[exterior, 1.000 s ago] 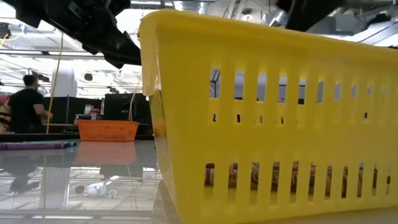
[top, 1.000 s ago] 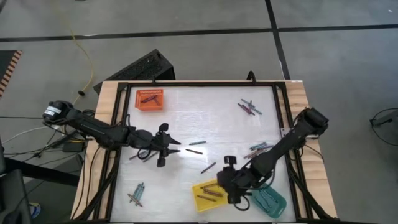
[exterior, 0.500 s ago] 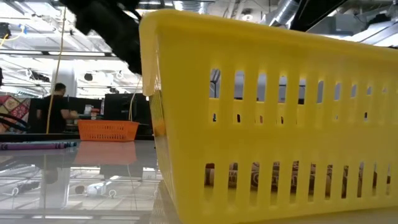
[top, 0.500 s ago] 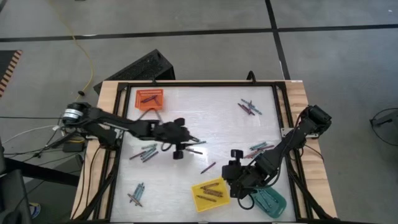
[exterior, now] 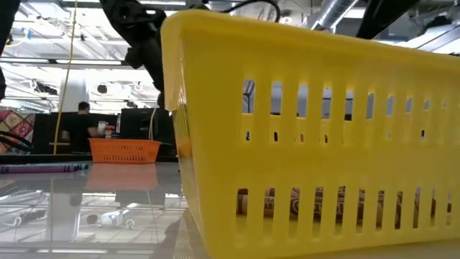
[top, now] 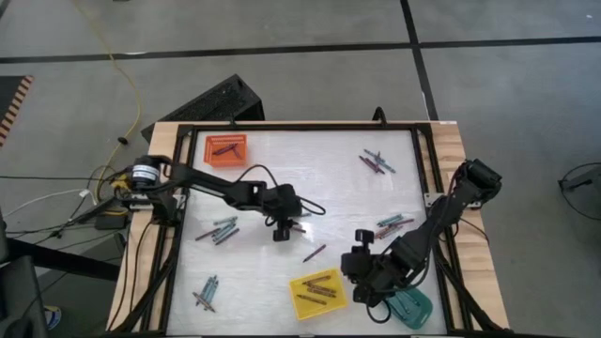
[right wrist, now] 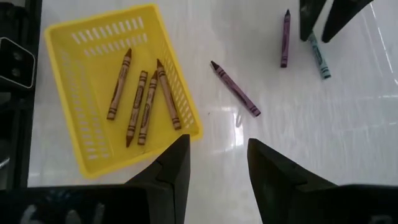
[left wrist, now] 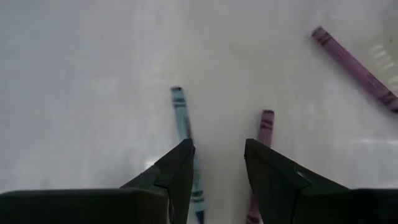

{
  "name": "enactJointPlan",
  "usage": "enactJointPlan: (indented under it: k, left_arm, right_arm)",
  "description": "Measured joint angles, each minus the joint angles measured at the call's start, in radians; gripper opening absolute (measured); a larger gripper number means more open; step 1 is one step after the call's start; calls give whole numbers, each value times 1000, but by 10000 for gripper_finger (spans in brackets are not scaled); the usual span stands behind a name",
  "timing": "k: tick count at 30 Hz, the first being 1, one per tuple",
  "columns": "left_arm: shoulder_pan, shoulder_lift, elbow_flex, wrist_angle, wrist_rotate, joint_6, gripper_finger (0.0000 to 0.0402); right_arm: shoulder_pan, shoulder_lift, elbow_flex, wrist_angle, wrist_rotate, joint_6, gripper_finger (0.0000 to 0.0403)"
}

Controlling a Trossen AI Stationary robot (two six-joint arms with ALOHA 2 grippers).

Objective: Sort crayons
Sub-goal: Put the blue crayon into the green bin

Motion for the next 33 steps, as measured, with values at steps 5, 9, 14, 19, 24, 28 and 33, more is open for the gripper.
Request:
enactJointPlan:
  k: [5,9,14,19,24,28,33]
  left_arm:
    - [0,44,0,-9,-21,-21,133]
    - [-1,54,0,-9,-53,-45,131]
    - [0,54,0,-4,-58,-45,115]
    - [8,53,46,-68,-112,6,99]
    - [25,52,110,-97,-123,68,97]
    - [58,51,130,-148,-235,110,98]
    - [167,51,94,-155,-160,56,127]
  right_arm:
    - [17,0,0,-1,36,1,152]
    - [16,0,0,-2,45,1,152]
    - [16,0,0,-3,46,2,152]
    - [16,0,0,-3,46,4,152]
    - [16,0,0,-8,45,8,152]
    - [16,0,0,-7,46,11,152]
    - [19,0,0,-25,46,27,152]
